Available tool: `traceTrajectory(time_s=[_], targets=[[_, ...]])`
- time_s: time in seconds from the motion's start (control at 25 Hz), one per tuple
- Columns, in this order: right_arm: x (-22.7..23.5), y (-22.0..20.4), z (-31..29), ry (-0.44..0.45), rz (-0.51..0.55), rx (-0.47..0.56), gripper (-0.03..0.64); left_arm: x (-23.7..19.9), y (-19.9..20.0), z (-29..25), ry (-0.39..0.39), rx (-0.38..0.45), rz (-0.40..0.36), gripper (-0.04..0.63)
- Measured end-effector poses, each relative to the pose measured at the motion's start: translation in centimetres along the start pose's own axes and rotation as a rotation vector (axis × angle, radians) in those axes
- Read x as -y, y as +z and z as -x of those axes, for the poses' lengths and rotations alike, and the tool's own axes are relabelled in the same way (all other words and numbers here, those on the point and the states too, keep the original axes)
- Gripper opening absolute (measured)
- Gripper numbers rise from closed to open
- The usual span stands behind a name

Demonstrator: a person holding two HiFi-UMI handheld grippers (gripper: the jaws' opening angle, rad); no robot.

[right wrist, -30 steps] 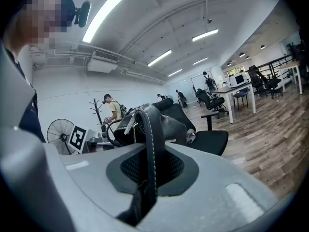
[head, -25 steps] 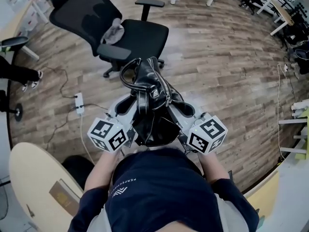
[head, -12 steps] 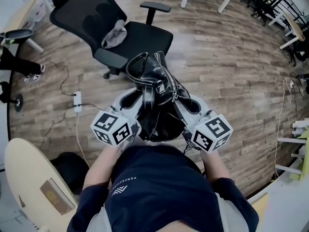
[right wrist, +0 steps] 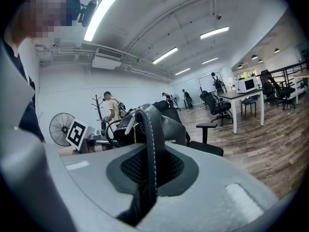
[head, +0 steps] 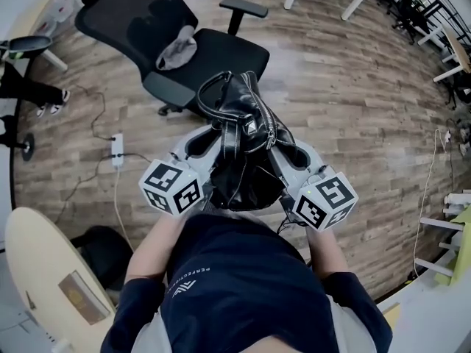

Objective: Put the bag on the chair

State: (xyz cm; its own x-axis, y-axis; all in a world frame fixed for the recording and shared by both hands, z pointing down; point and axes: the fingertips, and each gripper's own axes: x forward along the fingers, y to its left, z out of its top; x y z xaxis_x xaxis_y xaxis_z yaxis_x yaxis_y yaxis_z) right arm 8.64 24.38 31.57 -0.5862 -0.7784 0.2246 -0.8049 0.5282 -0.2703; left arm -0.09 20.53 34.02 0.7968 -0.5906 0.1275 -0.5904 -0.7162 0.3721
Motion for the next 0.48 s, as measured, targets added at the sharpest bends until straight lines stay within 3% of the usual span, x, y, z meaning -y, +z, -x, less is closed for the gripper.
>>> traceTrajectory(time_s=[0.48], targets=[[8.7, 6.1, -9.7, -0.072, 0.007, -0.009, 0.028, -8.9, 5.9, -10.4, -0.058, -0.018, 0.028, 0.091]])
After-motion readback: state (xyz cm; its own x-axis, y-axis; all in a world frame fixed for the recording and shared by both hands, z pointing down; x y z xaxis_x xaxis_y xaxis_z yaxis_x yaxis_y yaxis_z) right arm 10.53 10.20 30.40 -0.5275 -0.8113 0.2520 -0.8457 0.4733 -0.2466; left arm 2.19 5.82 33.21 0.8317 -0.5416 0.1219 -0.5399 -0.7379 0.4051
